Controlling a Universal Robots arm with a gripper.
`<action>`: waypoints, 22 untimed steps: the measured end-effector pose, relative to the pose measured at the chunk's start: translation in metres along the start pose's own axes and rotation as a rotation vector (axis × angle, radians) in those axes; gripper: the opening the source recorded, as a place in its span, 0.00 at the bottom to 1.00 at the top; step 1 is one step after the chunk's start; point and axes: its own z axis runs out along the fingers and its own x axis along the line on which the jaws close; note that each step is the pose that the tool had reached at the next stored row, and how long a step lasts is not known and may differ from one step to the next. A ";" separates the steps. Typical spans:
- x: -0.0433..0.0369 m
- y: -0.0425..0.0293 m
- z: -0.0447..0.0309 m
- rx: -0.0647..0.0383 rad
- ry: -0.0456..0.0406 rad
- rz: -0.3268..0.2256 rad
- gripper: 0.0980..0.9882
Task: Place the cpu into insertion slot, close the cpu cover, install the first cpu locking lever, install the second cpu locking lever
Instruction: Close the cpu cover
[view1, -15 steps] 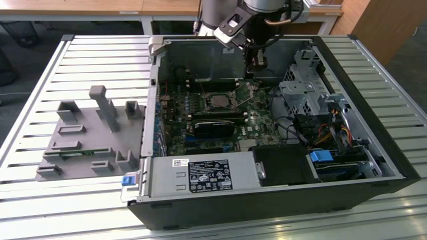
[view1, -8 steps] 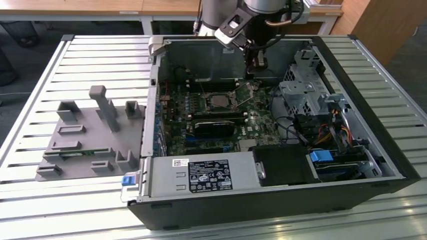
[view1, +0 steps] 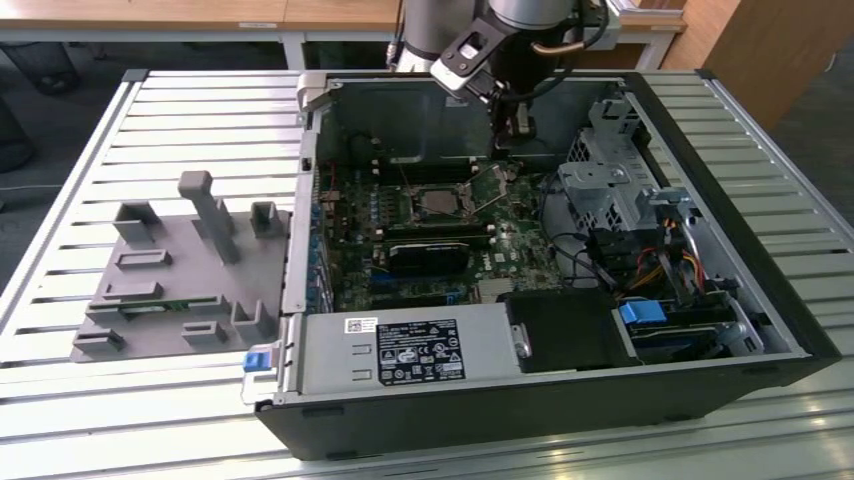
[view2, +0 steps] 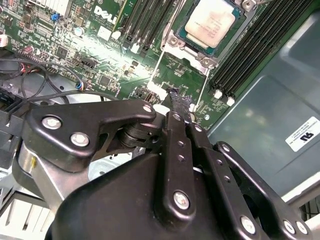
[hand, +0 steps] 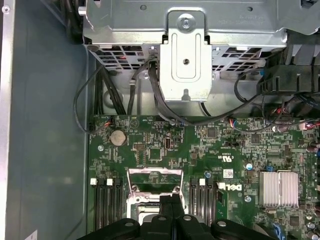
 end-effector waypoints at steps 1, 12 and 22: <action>0.0000 0.0002 0.0002 0.000 0.0000 0.000 0.01; 0.0001 0.0011 -0.0033 0.000 0.0003 0.000 0.01; 0.0005 0.0097 0.0013 0.000 0.0001 0.000 0.01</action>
